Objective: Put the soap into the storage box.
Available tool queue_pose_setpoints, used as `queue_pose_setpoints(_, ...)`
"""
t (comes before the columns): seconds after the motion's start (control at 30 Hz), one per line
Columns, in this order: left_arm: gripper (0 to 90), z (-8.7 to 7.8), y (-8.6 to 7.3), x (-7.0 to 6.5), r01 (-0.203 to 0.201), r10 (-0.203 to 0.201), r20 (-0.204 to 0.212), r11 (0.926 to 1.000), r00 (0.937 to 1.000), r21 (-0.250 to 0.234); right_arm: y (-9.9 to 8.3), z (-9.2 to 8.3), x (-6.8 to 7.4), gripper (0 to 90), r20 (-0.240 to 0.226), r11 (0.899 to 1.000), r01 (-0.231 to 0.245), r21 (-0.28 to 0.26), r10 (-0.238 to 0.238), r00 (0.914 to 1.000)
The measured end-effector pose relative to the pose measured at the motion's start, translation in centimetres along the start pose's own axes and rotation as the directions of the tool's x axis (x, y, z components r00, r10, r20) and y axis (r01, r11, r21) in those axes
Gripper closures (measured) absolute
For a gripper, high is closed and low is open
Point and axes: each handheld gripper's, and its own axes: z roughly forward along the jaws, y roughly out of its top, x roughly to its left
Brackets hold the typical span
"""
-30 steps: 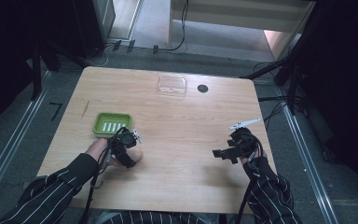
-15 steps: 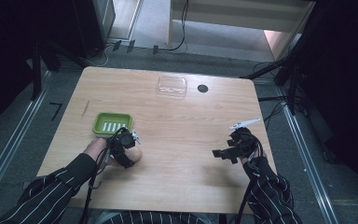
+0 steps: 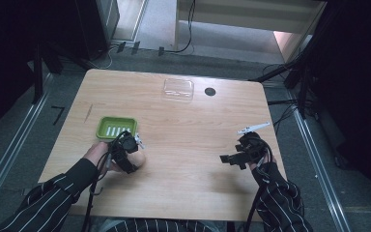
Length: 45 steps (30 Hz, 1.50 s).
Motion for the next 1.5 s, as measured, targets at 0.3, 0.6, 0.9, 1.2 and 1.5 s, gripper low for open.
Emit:
queue_pose_setpoints(0.3,33.6,-0.5,-0.1,-0.1,-0.006,0.006,-0.009,0.9999,0.9999,-0.010,0.0,0.0,0.0,16.0,0.002,1.000,0.001,0.000,-0.001,1.0000)
queue_pose_setpoints(0.6,33.6,-1.0,-0.2,0.3,-0.004,0.004,-0.004,0.9998,1.0000,-0.018,0.0,0.0,0.0,16.0,0.001,1.000,-0.002,0.002,0.002,1.0000)
queue_pose_setpoints(0.9,33.6,-1.4,-0.3,0.5,-0.004,0.004,-0.015,0.9997,0.9999,-0.023,0.0,0.0,0.0,16.0,-0.001,1.000,-0.001,0.002,0.001,1.0000)
queue_pose_setpoints(1.2,33.6,-2.2,-0.4,0.8,-0.004,0.004,-0.015,0.9993,0.9999,-0.037,0.0,0.1,0.0,15.9,-0.001,1.000,-0.001,0.002,0.001,1.0000)
queue_pose_setpoints(1.5,33.6,-2.9,-0.7,1.4,0.009,-0.010,-0.020,0.9984,0.9997,-0.056,0.0,0.1,0.0,16.0,-0.002,1.000,0.000,0.003,0.000,1.0000)
